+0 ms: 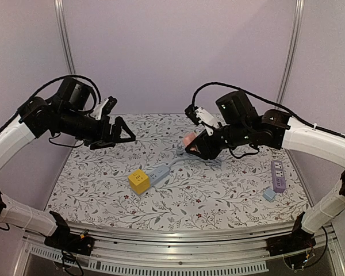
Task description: Insert the plug
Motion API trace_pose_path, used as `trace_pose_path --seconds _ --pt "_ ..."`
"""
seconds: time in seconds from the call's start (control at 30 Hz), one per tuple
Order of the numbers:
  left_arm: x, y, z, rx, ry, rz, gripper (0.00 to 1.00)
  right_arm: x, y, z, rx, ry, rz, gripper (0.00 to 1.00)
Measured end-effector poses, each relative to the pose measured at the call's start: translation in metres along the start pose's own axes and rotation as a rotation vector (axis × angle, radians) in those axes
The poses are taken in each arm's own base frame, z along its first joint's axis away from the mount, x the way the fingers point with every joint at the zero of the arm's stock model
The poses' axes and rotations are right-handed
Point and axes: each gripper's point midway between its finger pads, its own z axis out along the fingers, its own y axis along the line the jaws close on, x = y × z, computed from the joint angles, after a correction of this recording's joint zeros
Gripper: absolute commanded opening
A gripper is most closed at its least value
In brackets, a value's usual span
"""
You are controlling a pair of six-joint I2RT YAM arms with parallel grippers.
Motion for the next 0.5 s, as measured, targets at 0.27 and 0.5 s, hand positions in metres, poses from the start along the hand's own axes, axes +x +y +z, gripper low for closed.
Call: trace_pose_path --seconds 0.27,0.5 --pt "0.000 -0.017 0.019 0.086 0.079 -0.074 0.94 -0.016 0.039 -0.003 -0.077 -0.087 -0.212 0.00" --pt "-0.006 -0.039 0.023 0.180 0.092 -0.114 0.86 -0.024 0.050 -0.005 -0.107 -0.131 -0.307 0.00"
